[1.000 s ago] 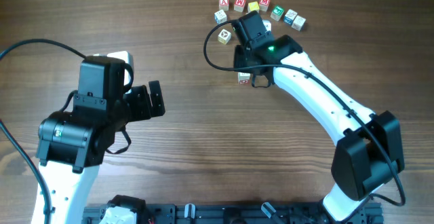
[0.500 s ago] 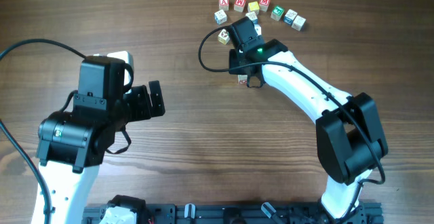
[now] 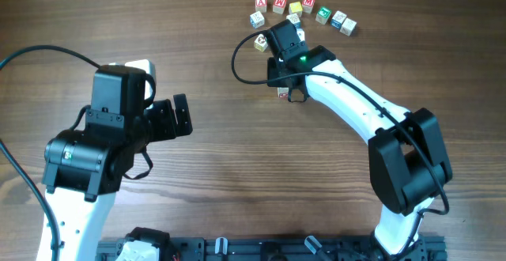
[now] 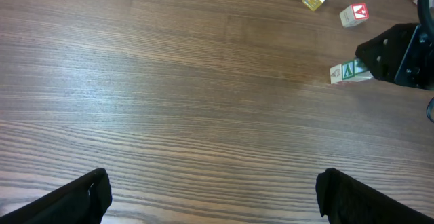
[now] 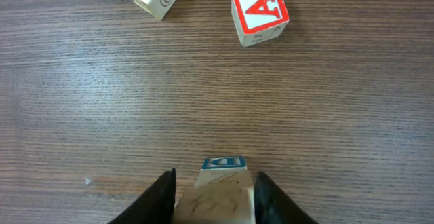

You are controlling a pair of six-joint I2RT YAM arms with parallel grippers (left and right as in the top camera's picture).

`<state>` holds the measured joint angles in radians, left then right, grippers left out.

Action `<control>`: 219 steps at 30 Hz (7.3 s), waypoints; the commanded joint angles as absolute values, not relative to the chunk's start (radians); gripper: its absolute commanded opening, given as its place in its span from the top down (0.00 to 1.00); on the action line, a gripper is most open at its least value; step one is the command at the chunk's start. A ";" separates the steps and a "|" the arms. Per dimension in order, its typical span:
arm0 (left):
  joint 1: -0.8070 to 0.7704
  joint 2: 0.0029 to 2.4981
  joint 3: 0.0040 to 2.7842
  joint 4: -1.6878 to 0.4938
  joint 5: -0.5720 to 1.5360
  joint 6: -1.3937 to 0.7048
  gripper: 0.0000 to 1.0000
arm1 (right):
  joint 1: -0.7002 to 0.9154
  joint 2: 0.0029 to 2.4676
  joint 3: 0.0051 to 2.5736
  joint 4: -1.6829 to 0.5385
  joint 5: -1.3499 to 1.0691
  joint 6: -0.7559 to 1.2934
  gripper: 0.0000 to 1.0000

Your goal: Form a tower

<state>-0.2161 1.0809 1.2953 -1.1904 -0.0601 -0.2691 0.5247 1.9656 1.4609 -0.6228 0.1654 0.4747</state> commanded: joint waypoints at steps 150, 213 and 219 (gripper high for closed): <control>-0.216 1.082 1.291 -1.191 -0.073 -0.278 0.00 | -0.125 0.005 0.005 0.011 0.046 0.318 0.00; -0.116 0.004 0.049 -0.169 0.040 -0.109 0.00 | -0.125 0.007 0.005 0.011 0.046 0.318 0.00; -0.116 0.005 0.049 -0.169 0.040 -0.109 0.00 | -0.125 0.007 0.005 0.011 0.046 0.317 0.00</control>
